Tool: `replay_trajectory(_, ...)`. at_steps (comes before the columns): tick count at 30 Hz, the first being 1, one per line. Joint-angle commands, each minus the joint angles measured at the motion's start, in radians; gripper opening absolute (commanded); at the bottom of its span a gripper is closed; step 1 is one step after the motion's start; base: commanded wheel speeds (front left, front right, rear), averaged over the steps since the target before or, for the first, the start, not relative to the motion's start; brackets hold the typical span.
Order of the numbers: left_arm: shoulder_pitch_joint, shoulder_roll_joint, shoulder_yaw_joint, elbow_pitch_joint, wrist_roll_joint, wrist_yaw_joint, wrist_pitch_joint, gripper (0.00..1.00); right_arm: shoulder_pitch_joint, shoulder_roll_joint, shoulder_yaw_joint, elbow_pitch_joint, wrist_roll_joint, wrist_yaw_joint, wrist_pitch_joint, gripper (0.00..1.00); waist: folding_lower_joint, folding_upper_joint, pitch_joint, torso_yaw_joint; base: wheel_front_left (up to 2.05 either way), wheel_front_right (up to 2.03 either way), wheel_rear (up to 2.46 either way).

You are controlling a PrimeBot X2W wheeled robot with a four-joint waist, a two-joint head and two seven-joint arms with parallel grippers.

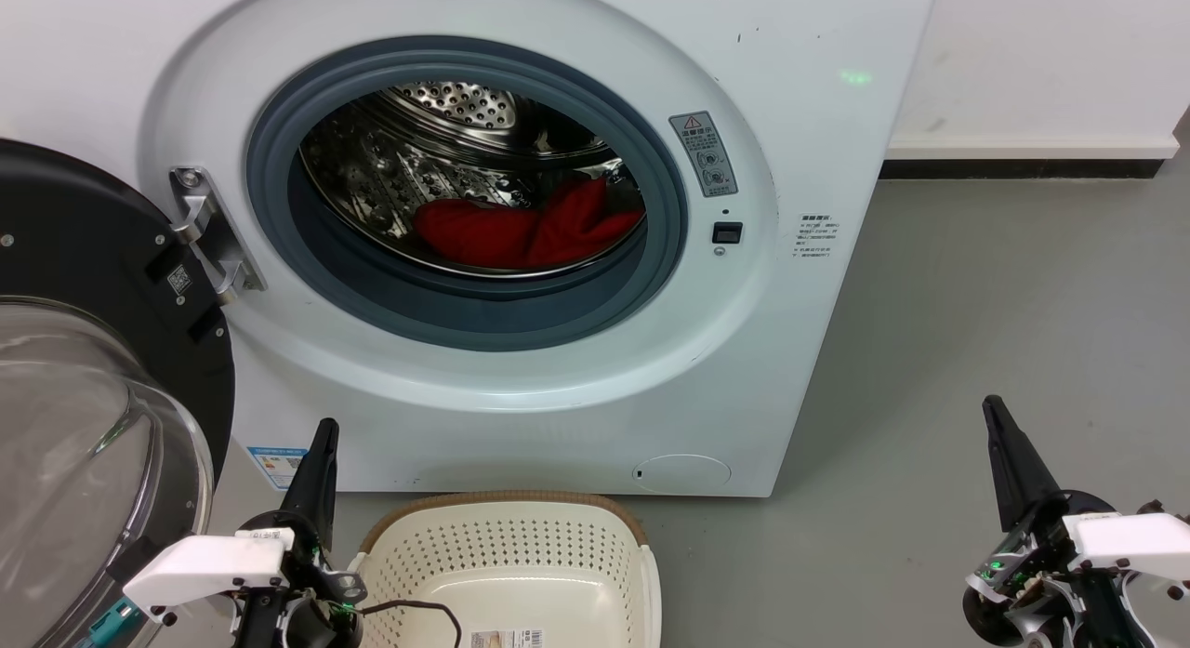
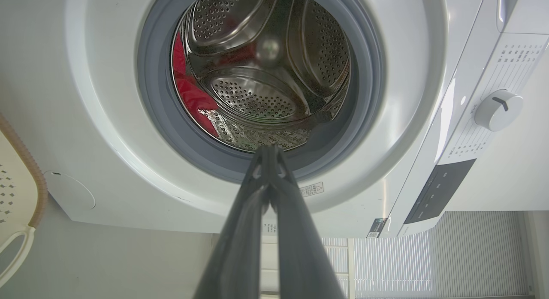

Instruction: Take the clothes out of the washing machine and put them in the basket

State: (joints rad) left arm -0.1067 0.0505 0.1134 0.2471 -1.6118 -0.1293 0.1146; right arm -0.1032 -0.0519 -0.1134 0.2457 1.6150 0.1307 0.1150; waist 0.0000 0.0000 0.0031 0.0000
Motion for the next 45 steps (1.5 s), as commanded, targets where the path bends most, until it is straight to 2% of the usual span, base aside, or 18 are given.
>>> replay_trajectory(1, -0.006, -0.001, 0.001, -0.002, -0.002, -0.004, 0.002, 0.00, -0.013, 0.002, 0.000, 0.001, -0.004, 0.000, 0.000, 0.00, 0.0000, 0.0000, 0.000, 0.000, 0.00, 0.00, 0.00)
replay_trajectory(45, -0.006, -0.001, 0.001, -0.002, -0.002, -0.004, 0.002, 0.00, -0.013, 0.002, 0.000, 0.001, -0.004, 0.000, 0.000, 0.00, 0.0000, 0.0000, 0.000, 0.000, 0.00, 0.00, 0.00)
